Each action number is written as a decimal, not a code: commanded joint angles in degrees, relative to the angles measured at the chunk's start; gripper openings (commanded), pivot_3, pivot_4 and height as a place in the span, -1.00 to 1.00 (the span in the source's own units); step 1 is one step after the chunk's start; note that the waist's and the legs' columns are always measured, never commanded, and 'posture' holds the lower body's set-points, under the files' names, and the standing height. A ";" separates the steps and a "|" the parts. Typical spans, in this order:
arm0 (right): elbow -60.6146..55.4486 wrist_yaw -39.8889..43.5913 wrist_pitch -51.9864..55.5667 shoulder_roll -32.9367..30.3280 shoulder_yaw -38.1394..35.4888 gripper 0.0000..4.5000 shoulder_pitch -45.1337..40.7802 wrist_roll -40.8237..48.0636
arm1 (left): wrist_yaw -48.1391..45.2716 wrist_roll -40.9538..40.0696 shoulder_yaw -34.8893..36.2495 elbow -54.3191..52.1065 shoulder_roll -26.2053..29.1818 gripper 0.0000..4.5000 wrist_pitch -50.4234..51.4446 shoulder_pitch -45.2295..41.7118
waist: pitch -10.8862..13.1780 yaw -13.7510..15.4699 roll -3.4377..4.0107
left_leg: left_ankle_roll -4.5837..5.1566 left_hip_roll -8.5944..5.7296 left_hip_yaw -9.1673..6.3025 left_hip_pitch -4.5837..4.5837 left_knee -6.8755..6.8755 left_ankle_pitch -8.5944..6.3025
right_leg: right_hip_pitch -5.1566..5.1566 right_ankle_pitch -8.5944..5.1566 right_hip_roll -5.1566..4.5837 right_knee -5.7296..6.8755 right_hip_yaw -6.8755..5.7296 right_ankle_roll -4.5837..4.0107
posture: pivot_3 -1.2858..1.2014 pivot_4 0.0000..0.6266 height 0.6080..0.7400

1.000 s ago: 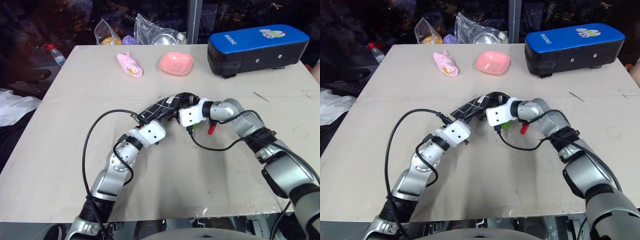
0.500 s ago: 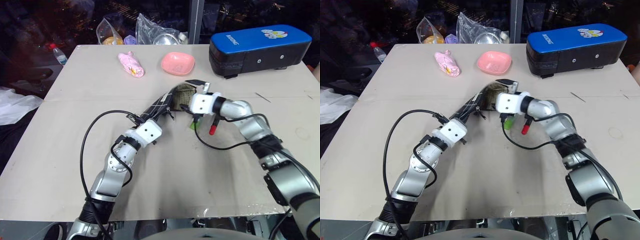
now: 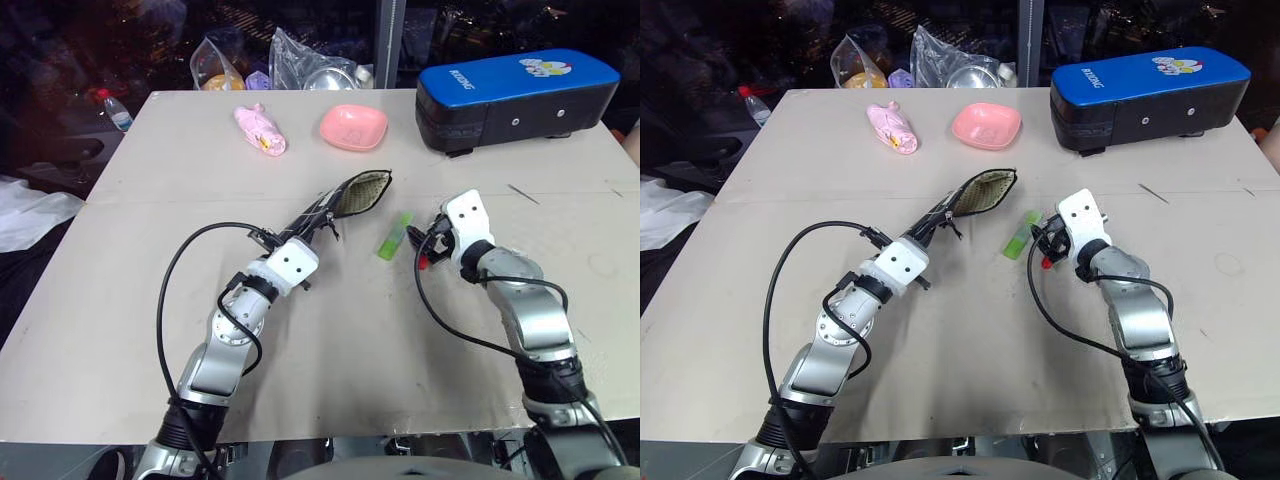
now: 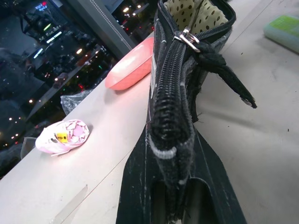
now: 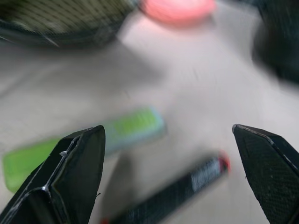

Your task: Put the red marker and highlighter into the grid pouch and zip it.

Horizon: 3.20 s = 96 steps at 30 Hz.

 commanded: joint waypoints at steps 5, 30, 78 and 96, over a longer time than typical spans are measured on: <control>-2.47 -7.57 13.03 6.19 -2.51 0.96 -1.76 1.37 | 0.66 -0.32 0.34 -1.50 -0.61 -1.00 -0.60 -0.89 | 0.00 -0.07 0.01 | 0.02 -0.02 -0.02 -0.01 -0.03 -0.01 | 0.00 0.00 0.01 -0.02 0.00 0.00 | 0.03 -0.52 0.66; 13.99 3.19 -16.34 -7.83 -0.89 -0.86 -11.73 2.54 | 2.21 0.47 -0.02 -1.76 -1.49 -1.00 -0.11 0.08 | 0.01 -0.35 0.00 | 0.16 -0.13 -0.19 -0.01 -0.15 -0.09 | -0.07 0.00 0.02 -0.08 0.14 0.01 | 0.03 -0.52 0.66; 68.24 10.17 -100.75 -17.91 24.33 0.99 -50.31 -28.09 | -0.24 -0.32 -0.14 -1.63 0.64 -1.00 -2.47 -0.89 | 0.05 -0.13 0.02 | -0.06 0.02 0.56 0.06 -0.13 0.04 | -0.22 0.00 -0.01 0.01 0.32 0.00 | 0.03 -0.52 0.66; 4.58 4.17 9.58 -2.62 1.40 0.99 -12.98 8.37 | 0.21 -4.00 2.21 -1.71 -1.49 -1.00 -0.49 -0.95 | -0.02 -0.11 0.00 | -0.05 0.04 0.15 0.05 -0.07 0.03 | -0.23 0.01 0.05 0.24 0.24 -0.02 | 0.03 -0.52 0.66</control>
